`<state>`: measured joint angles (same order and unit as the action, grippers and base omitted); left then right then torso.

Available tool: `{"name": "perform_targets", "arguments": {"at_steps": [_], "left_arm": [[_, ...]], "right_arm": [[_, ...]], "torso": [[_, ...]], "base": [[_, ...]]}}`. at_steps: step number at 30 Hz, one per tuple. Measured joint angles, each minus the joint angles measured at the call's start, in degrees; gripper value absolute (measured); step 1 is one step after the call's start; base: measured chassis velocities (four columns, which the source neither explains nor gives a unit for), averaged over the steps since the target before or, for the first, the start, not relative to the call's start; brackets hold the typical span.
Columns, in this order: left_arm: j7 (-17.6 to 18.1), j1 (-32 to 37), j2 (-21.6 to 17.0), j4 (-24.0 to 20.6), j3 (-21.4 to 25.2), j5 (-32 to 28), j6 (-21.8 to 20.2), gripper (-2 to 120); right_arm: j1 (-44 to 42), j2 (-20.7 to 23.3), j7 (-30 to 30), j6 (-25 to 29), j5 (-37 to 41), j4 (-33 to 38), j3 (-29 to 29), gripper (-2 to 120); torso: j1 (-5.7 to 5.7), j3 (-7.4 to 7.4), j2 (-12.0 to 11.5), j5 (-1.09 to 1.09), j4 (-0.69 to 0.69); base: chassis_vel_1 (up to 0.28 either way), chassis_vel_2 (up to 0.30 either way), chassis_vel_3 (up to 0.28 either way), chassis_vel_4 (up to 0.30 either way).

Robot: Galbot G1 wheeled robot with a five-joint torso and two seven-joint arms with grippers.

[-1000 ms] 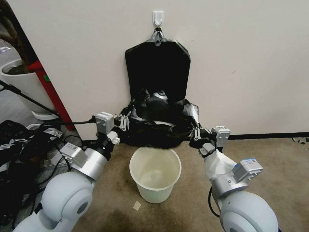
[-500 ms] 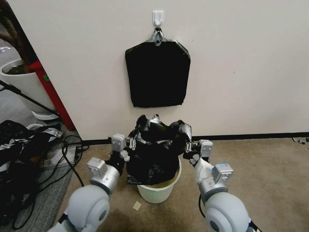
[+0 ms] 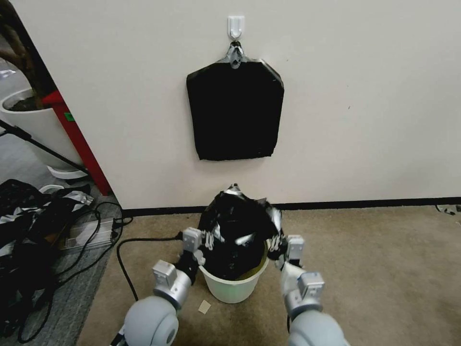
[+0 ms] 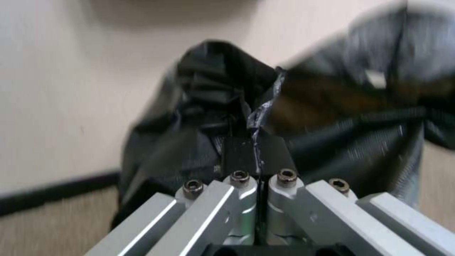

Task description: Place a trash bag onto the trash bin.

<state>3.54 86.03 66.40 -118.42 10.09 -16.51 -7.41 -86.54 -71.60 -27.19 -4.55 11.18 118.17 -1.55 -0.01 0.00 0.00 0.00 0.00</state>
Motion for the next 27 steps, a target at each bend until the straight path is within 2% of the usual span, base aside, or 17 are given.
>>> {"name": "perform_targets", "arguments": {"at_steps": [3,6,9,11,13,16,18,20,27], "left_arm": [[1.8,1.0,-1.1,0.6,-2.4,1.0,-0.7,0],[6.1,2.9,-3.2,0.7,-6.1,1.2,-0.9,0],[8.0,3.7,-4.1,-0.1,-7.2,1.2,-0.9,0],[11.7,5.2,-5.6,-3.0,-8.4,1.1,-0.9,0],[12.6,5.5,-5.9,-3.9,-8.4,1.0,-1.0,0],[16.7,6.7,-8.0,-8.9,-8.3,0.4,-2.9,0],[17.4,6.9,-8.5,-9.8,-8.2,0.1,-3.5,0],[19.8,7.6,-10.7,-13.0,-7.7,-1.0,-5.8,0],[24.7,9.1,-14.4,-16.7,-7.0,-1.6,-8.5,0]], "right_arm": [[-0.2,0.3,-1.6,-0.4,0.5,-0.7,1.5,0],[-0.3,1.6,-6.4,-3.3,3.2,0.2,3.3,0],[-0.5,2.6,-8.8,-5.0,5.2,1.9,3.9,0],[-1.5,4.6,-12.4,-7.8,8.6,5.6,4.7,0],[-2.0,5.2,-13.2,-8.6,9.3,6.8,4.7,0],[-3.8,7.3,-15.8,-10.9,10.9,10.2,4.9,0],[-4.0,7.8,-16.2,-11.2,10.9,10.6,4.9,0],[-4.3,9.5,-17.4,-12.4,11.3,11.0,4.8,0],[-3.6,11.9,-18.3,-15.7,11.3,10.1,4.7,0]], "torso": [[0.0,0.0,0.0,0.0,0.0],[0.0,0.0,0.0,0.0,0.0],[0.0,0.0,0.0,-0.01,-0.01],[0.0,0.0,0.0,0.0,0.0],[0.0,0.0,0.0,0.0,-0.01],[0.0,0.0,0.0,0.0,0.0],[0.0,0.0,0.0,0.0,0.0],[0.0,0.0,0.0,0.0,0.0],[0.0,0.0,0.0,0.0,0.0]], "base": [[0.0,0.0,0.0,0.0],[0.0,0.0,0.0,0.0],[0.0,0.0,0.0,0.0],[0.0,0.0,0.0,0.0],[0.0,0.0,0.0,0.0],[0.0,0.0,0.0,0.0],[0.0,0.0,0.0,0.0],[0.0,0.0,0.0,0.0],[0.0,0.0,0.0,0.0]]}}
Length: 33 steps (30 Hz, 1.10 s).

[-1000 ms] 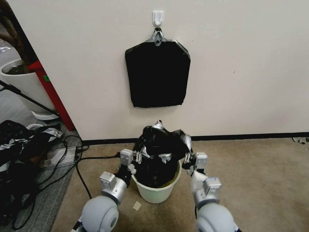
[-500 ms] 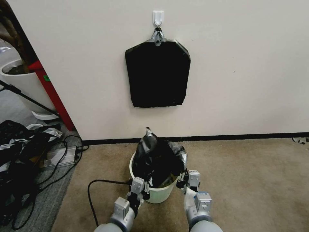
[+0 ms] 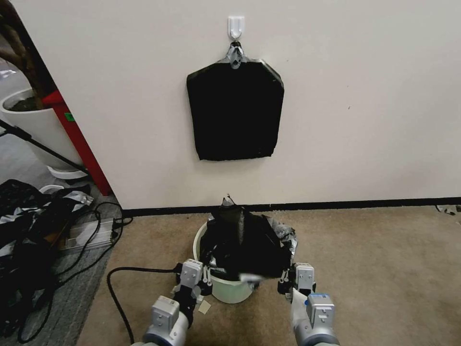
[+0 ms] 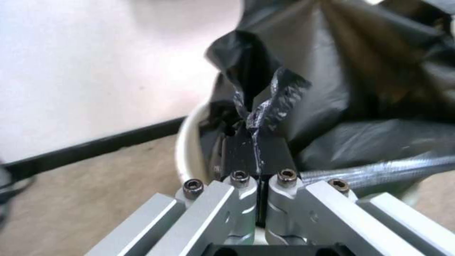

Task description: Place a trash bag onto the trash bin.

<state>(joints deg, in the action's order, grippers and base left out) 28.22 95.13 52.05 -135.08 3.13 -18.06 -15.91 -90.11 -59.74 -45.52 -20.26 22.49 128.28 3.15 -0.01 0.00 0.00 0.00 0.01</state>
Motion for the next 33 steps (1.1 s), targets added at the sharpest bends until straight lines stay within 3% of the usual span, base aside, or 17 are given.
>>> {"name": "perform_targets", "arguments": {"at_steps": [5,12,17,19,33], "left_arm": [[5.3,1.2,-2.7,-1.0,-0.1,-0.2,-3.8,0],[7.8,0.2,-4.5,-1.1,-1.0,-4.2,-9.5,0],[8.3,-2.1,-4.1,1.4,-2.2,-5.8,-12.0,0],[8.7,-4.2,-3.5,4.7,-3.6,-6.4,-12.9,0],[8.1,-11.5,0.4,15.8,-5.6,-6.5,-13.0,0]], "right_arm": [[1.9,1.5,-0.5,-4.1,-0.5,-1.1,1.8,0],[3.7,2.5,-0.6,-8.6,2.1,-0.7,4.6,0],[5.2,2.2,-0.4,-10.2,2.7,-2.3,6.1,0],[6.8,2.1,-0.1,-11.3,2.7,-3.8,7.1,0],[12.3,0.0,2.6,-11.9,1.3,-12.6,9.1,0]], "torso": [[0.0,0.0,0.0,0.0,-0.01],[0.0,0.0,0.0,0.0,-0.01],[0.0,0.0,0.0,-0.01,0.0],[0.01,0.0,0.0,-0.01,0.0],[0.01,0.0,0.0,0.0,0.0]], "base": [[0.0,0.0,0.0,0.0],[0.0,0.0,0.0,0.0],[0.0,0.0,0.0,0.0],[0.0,0.0,0.0,0.0],[0.0,0.0,0.0,0.0]]}}
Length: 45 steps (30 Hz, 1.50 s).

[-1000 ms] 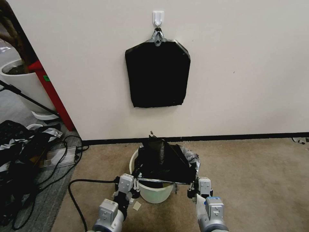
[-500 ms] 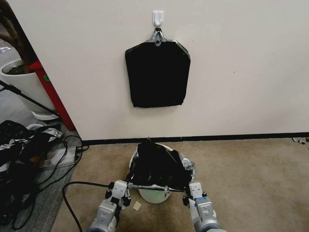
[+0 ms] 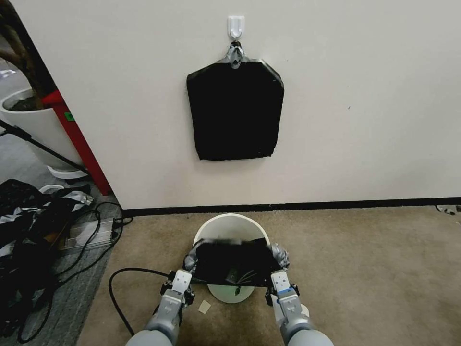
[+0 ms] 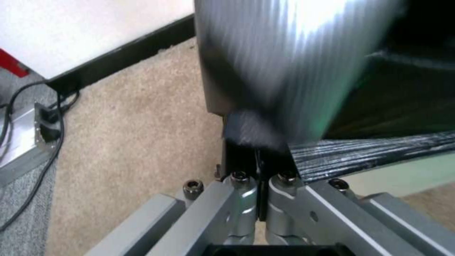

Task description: Place a trash bag onto the trash bin.

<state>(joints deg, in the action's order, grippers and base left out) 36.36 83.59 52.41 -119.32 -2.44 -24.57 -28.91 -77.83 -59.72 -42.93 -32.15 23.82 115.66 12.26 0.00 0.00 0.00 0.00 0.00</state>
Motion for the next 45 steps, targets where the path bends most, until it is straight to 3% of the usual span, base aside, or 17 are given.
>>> {"name": "perform_targets", "arguments": {"at_steps": [6,15,20,23,26,27,28,31,33,35,40,45], "left_arm": [[-1.1,-4.3,2.3,4.6,-1.1,-0.3,0.0,0],[-2.3,-5.0,3.9,5.9,-1.1,-0.6,0.2,0],[-3.3,-2.9,3.0,3.2,-0.1,-0.9,-0.2,15],[-3.6,-0.5,1.6,0.0,0.9,-1.1,-2.7,27],[-3.6,0.8,0.7,-1.8,1.5,-1.1,-3.9,34],[-3.6,2.0,-0.1,-3.4,2.0,-1.0,-4.9,44],[-3.6,2.0,-0.1,-3.4,2.0,-1.0,-4.9,44],[-3.6,5.8,-2.9,-8.3,3.8,-0.8,-7.9,58],[-3.6,6.9,-3.8,-9.7,4.4,-0.8,-8.6,62],[-3.9,10.1,-6.4,-14.3,6.1,-1.4,-10.9,74],[-3.8,12.7,-7.7,-20.0,7.8,-2.5,-12.7,90],[-3.7,12.7,-7.0,-23.1,9.0,-3.7,-13.2,99]], "right_arm": [[3.2,-0.8,1.0,0.0,-0.1,-3.7,0.4,0],[2.6,-0.8,3.1,0.2,-0.1,-4.5,-1.4,0],[0.0,-0.2,3.7,1.0,-0.1,-1.7,-2.8,15],[-3.4,1.3,3.8,2.3,-0.1,1.9,-3.3,30],[-5.5,2.3,3.7,2.8,-0.1,4.2,-3.5,35],[-7.6,3.1,3.6,3.3,-0.4,6.2,-3.6,45],[-7.6,3.1,3.6,3.3,-0.4,6.2,-3.6,45],[-13.3,5.0,3.4,5.1,-2.2,11.1,-4.5,60],[-15.1,5.4,3.4,5.7,-3.0,12.3,-4.8,64],[-19.2,6.1,3.2,7.8,-5.8,15.1,-5.3,76],[-23.2,6.7,3.2,11.2,-10.8,19.4,-6.1,93],[-23.7,7.2,3.5,12.6,-13.5,21.8,-7.3,100]], "torso": [[0.0,0.0,0.0,0.0,0.0],[0.0,0.01,0.0,0.0,0.0],[0.0,0.0,0.0,0.0,0.0],[0.0,0.0,0.0,0.0,0.0],[0.0,0.0,0.0,0.0,0.0],[0.0,0.0,0.0,-0.01,0.0],[0.0,0.0,0.0,-0.01,0.0],[0.0,0.0,0.0,-0.01,0.0],[0.0,0.0,0.0,-0.01,0.0],[0.0,-0.01,0.0,0.0,0.0],[0.0,-0.01,0.0,-0.01,0.0],[0.0,-0.01,0.0,0.0,0.0]], "base": [[0.0,0.0,0.0,0.0],[0.0,0.0,0.0,0.0],[0.0,0.0,0.0,0.0],[0.0,0.0,0.0,0.0],[0.0,0.0,0.0,0.0],[0.0,0.0,0.0,0.0],[0.0,0.0,0.0,0.0],[0.0,0.0,0.0,0.0],[0.0,0.0,0.0,0.0],[0.0,0.0,0.0,0.0],[0.0,0.0,0.0,0.0],[0.0,0.0,0.0,0.0]]}}
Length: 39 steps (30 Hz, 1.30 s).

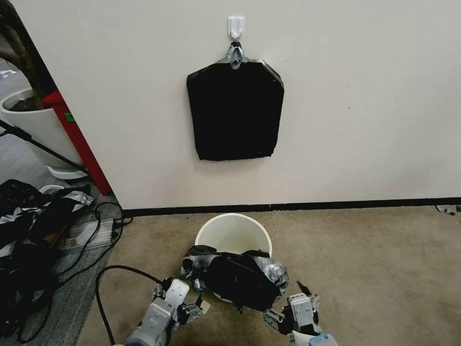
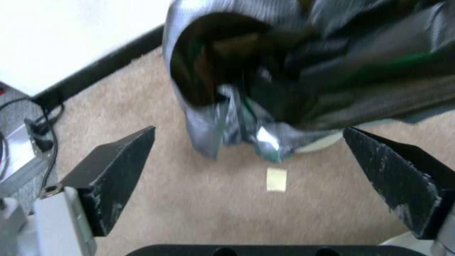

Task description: Place a trash bag onto the trash bin.

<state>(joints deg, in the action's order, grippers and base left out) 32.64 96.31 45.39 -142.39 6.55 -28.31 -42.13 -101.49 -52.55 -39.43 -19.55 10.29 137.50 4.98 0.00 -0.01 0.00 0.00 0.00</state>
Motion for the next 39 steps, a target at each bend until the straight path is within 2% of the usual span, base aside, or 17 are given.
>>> {"name": "perform_targets", "arguments": {"at_steps": [8,15,18,19,20,23,24,28,33,36,39], "left_arm": [[0.0,1.2,3.2,0.6,-2.1,1.7,0.2,100],[-0.6,1.4,5.2,1.4,-3.0,2.2,1.0,100],[-3.0,1.3,6.9,2.5,-3.7,2.3,2.7,100],[-5.4,1.3,8.0,3.4,-4.1,2.4,4.2,100],[-5.4,1.3,8.0,3.4,-4.1,2.4,4.2,100],[-11.1,0.9,10.3,6.4,-5.2,3.4,7.1,100],[-11.1,0.9,10.3,6.4,-5.2,3.4,7.1,100],[-18.0,-0.3,11.1,10.9,-6.7,6.4,10.5,100],[-20.1,-1.0,11.0,12.2,-7.0,6.8,12.6,100],[-22.9,-1.1,9.8,12.5,-6.2,6.5,16.8,100],[-24.1,-1.2,9.2,12.7,-5.5,6.1,18.3,100]], "right_arm": [[3.6,-2.5,0.2,-1.2,4.3,-5.8,-0.3,100],[4.3,-2.9,0.8,-0.9,8.6,-8.3,-0.3,100],[4.5,-3.1,2.7,2.8,10.6,-9.1,-0.3,100],[4.3,-3.1,3.2,4.6,11.3,-9.2,-0.3,100],[4.3,-3.1,3.2,4.6,11.3,-9.2,-0.3,100],[3.8,-3.0,3.4,6.4,13.3,-9.0,-0.6,100],[3.8,-3.0,3.4,6.4,13.3,-9.0,-0.6,100],[3.7,-3.1,3.4,6.8,14.8,-8.9,-1.0,100],[3.6,-3.4,3.4,6.8,14.9,-8.9,-1.2,100],[3.6,-3.8,3.3,7.0,14.8,-9.8,-1.9,100],[3.8,-4.0,3.3,7.3,14.8,-10.2,-2.1,100]], "torso": [[0.0,0.0,0.0,0.01,-0.01],[0.0,0.0,0.0,0.0,0.0],[0.0,0.01,0.0,0.01,0.0],[0.0,0.01,0.0,0.01,0.0],[0.0,0.01,0.0,0.01,0.0],[0.0,0.01,0.0,0.0,0.0],[0.0,0.01,0.0,0.0,0.0],[0.0,0.01,0.0,0.0,0.0],[0.0,0.01,0.0,0.0,0.0],[0.0,0.01,0.0,0.0,0.0],[0.0,0.01,0.0,0.0,0.0]], "base": [[0.0,0.0,0.0,0.0],[0.0,0.0,0.0,0.0],[0.0,0.0,0.0,0.0],[0.0,0.0,0.0,0.0],[0.0,0.0,0.0,0.0],[0.0,0.0,0.0,0.0],[0.0,0.0,0.0,0.0],[0.0,0.0,0.0,0.0],[0.0,0.0,0.0,0.0],[0.0,0.0,0.0,0.0],[0.0,0.0,0.0,0.0]]}}
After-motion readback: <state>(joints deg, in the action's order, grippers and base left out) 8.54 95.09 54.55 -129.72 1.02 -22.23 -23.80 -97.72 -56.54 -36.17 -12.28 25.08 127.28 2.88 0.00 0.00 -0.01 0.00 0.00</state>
